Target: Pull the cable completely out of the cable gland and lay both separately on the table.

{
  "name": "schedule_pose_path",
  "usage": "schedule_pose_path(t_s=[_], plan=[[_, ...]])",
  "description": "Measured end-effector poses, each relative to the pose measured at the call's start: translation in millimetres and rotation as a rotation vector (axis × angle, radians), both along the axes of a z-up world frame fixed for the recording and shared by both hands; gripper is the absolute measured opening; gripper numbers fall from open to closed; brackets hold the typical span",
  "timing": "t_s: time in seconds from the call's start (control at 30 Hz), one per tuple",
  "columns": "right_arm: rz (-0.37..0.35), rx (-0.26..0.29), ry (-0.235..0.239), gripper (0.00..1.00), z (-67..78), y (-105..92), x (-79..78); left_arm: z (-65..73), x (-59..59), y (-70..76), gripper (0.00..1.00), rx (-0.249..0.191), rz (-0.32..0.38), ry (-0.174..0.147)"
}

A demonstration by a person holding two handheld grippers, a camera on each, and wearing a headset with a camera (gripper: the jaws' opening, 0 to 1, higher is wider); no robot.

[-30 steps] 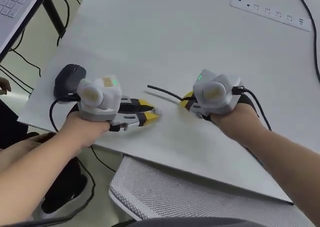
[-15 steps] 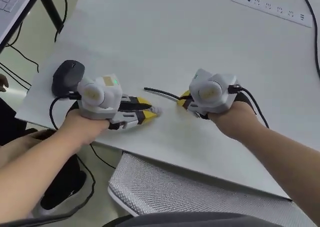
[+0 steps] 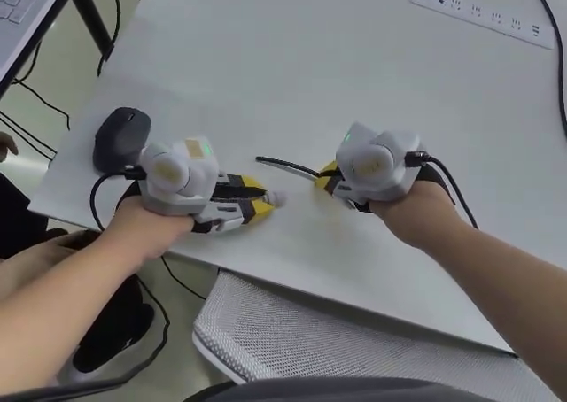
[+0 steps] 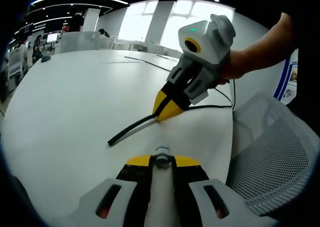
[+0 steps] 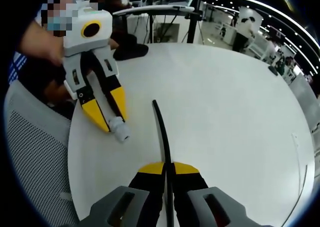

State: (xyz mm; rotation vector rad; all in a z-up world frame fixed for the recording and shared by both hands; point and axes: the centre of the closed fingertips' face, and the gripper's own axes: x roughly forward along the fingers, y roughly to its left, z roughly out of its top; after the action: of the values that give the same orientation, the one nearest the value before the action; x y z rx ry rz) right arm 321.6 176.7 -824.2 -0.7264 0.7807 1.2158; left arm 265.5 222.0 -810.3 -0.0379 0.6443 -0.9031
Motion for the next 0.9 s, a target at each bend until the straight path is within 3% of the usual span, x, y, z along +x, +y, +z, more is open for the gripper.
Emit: schedule_pose_path(t_s=[0.3,0.6,0.9], plan=[[0.002,-0.002,-0.004,0.01,-0.5,-0.2,0.8,-2.9,-1.1,1.0,0.17,0.002,0.003,0.02],[-0.007,-0.001,-0.013,0.05,1.2,-1.6,0.3,-2.1,-2.0,0.5,0.21,0.017,0.006,0.02],[-0.046,0.05,-0.032,0.15,22.7,-3.1,3.5,-1.0,-4.7,-0.4,0.23,0.026,0.015,0.023]])
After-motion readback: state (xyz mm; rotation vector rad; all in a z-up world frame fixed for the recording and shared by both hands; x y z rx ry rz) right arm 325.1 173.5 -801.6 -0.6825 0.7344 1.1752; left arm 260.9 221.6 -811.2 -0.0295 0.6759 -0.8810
